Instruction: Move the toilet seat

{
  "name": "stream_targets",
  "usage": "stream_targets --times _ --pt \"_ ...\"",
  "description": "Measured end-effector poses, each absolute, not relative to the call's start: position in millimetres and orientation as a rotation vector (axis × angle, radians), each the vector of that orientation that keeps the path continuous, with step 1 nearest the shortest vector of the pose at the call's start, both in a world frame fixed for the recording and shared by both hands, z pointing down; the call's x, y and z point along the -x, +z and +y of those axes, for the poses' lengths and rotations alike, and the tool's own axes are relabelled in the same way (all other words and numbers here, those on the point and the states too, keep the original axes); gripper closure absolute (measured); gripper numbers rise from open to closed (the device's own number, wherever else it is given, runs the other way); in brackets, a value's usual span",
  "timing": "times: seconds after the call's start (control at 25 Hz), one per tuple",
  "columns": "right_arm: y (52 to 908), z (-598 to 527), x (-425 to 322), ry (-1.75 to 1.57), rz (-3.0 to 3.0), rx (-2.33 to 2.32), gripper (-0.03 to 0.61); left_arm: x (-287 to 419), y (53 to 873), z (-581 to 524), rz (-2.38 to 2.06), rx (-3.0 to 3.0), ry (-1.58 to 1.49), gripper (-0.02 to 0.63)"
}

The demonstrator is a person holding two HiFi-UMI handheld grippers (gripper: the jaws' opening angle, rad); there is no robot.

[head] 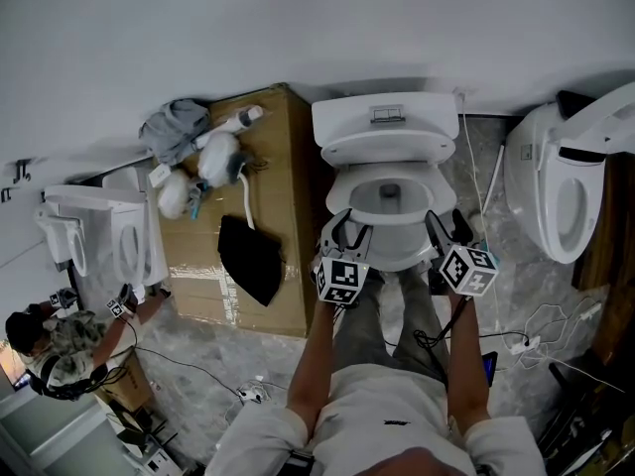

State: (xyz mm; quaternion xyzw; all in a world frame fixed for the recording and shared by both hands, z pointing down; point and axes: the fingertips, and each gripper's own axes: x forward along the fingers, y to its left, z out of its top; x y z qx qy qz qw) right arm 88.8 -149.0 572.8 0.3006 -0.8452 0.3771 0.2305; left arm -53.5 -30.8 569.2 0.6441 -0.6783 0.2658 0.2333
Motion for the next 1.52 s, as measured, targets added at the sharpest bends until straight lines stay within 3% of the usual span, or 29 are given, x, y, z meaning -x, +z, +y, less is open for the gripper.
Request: stream_targets --times 1.52 --pt "549.6 -179.7 -31.8 0.59 -2.445 -0.624 0.242 100.9 551.2 -91.1 -1.934 -1.77 0.633 0.405"
